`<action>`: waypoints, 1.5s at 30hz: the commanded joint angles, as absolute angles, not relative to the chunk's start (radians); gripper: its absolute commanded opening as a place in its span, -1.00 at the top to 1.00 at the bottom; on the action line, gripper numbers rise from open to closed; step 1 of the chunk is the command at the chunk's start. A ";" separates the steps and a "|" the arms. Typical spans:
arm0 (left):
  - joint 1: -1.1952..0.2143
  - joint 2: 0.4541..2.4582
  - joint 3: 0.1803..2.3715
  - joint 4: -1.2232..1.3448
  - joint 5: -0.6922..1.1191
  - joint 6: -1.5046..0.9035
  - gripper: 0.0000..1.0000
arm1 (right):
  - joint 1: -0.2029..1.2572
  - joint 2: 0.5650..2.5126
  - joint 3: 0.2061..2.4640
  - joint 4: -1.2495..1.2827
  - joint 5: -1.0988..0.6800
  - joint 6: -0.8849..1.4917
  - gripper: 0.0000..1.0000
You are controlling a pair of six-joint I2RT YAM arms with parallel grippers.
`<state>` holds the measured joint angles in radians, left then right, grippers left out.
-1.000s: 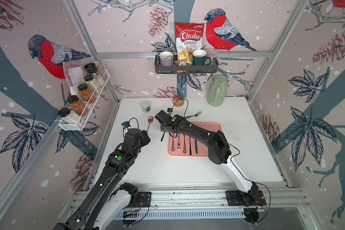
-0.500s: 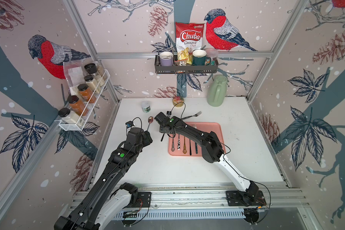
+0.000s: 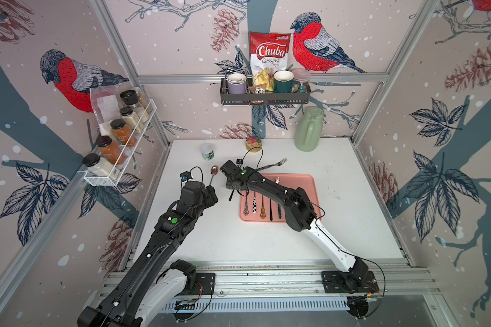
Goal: Set the spoon and fork side by side
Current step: Pick up the spoon from the center of the board, then place the spoon on the tray.
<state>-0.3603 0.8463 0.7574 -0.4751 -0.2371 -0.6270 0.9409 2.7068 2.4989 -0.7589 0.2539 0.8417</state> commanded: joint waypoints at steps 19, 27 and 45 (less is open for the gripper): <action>-0.357 0.814 0.737 -0.430 -0.231 -0.607 -0.52 | 0.935 2.727 2.518 -0.750 0.186 0.769 1.00; -0.357 0.805 0.738 -0.436 -0.225 -0.607 -0.52 | 0.936 2.571 2.414 -0.737 0.183 0.671 1.00; -0.358 0.790 0.734 -0.432 -0.179 -0.629 -0.52 | 0.881 2.043 1.852 -0.656 0.132 0.625 1.00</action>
<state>-0.3603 0.7895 0.7391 -0.4526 -0.2077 -0.6144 0.8955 2.1105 1.9408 -0.7078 0.1333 0.6277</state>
